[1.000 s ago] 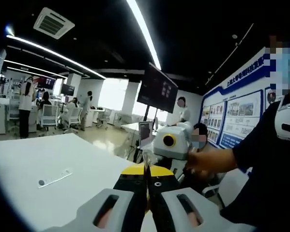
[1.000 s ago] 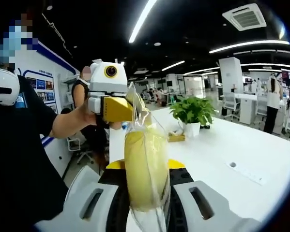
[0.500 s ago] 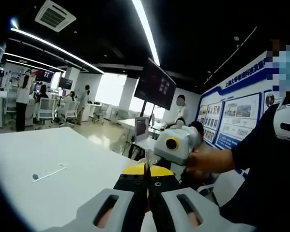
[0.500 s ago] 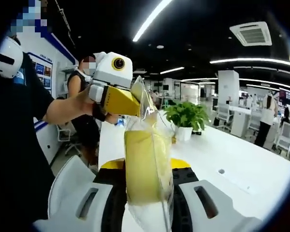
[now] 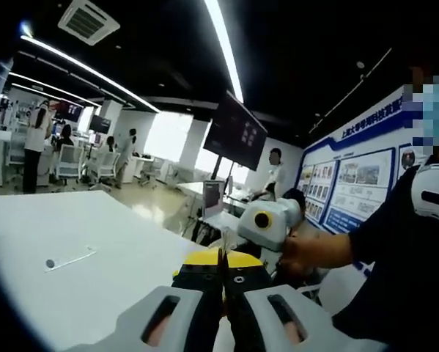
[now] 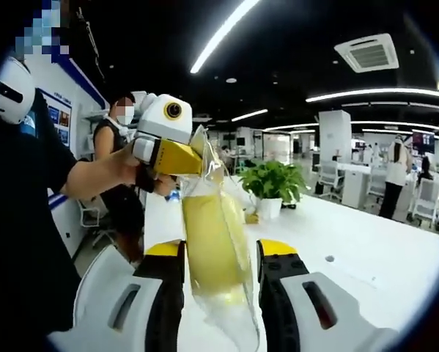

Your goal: Compare the silicone blocks by pressing each to a similar depth, holding the contact briefly, and releasing to observe deformation and rebound differences across the visible hardness samples.

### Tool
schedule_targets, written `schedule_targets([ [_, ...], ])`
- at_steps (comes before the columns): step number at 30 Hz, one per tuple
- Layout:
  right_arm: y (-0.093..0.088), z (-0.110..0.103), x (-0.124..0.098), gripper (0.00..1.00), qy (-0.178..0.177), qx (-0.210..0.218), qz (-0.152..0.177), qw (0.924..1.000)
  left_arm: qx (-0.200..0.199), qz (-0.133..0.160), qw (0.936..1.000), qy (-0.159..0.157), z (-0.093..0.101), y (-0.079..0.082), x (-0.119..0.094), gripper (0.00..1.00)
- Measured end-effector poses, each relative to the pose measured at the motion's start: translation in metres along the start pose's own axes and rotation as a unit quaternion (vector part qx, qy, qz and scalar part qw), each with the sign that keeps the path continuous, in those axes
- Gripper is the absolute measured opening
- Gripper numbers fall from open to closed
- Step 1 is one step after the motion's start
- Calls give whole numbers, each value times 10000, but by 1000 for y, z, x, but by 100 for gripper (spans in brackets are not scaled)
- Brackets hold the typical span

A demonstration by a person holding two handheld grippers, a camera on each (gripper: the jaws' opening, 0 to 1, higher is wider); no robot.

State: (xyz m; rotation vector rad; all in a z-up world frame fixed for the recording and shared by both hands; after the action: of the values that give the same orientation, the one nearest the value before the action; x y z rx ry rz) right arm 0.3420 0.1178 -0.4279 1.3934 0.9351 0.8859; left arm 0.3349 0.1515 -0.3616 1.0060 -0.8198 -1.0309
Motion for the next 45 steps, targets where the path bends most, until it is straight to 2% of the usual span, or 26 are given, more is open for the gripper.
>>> schedule_targets([
  [2, -1, 0, 0, 41, -13, 3, -13, 10000, -14, 2, 10000, 3, 0, -2, 0, 0],
  [8, -8, -5, 0, 37, 47, -22, -159, 9999, -88, -6, 10000, 7, -1, -6, 1, 0],
  [13, -10, -6, 0, 38, 44, -33, -215, 9998, -123, -19, 9999, 12, -1, -8, 0, 0],
  [17, -7, -6, -4, 39, 0, 19, -154, 9999, -163, 1, 9999, 20, -3, -9, -2, 0],
  [19, -1, -3, -8, 43, -152, 62, 43, 9999, -206, 29, 9998, 21, -5, -9, -3, 0],
  [21, 2, -1, -11, 51, -235, 145, 216, 9994, -212, 39, 9998, 26, -5, -9, -3, 0],
  [27, 6, 9, -26, 72, -661, 466, 557, 9952, -252, 43, 9997, 63, -10, -11, -3, 0],
  [31, 5, 10, -34, 85, -909, 422, 627, 9930, -297, 56, 9995, 72, -12, -13, -2, 0],
  [34, 8, 12, -40, 96, -1133, 513, 814, 9889, -343, 72, 9994, 65, -13, -14, -2, 0],
  [38, 11, 9, -46, 96, -1191, 573, 908, 9871, -375, 72, 9992, 69, -14, -16, -1, 0],
  [45, 6, -5, -59, 96, -1329, 480, 675, 9877, -490, 88, 9987, 117, -19, -22, 0, 0],
])
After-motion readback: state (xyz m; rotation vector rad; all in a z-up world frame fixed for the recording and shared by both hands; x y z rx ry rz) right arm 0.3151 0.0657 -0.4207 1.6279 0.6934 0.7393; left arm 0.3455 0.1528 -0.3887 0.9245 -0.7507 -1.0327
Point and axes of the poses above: the point that each gripper's makers call its tool centre point, and the gripper's own axes: x roughly forward along the fingers, z roughly to its right, y roughly out of its top, the point moved 2 cm from there along -x, roughly backward along the fingers, and after that the axes turned 7 degrees about z, right-handed, at the moved point
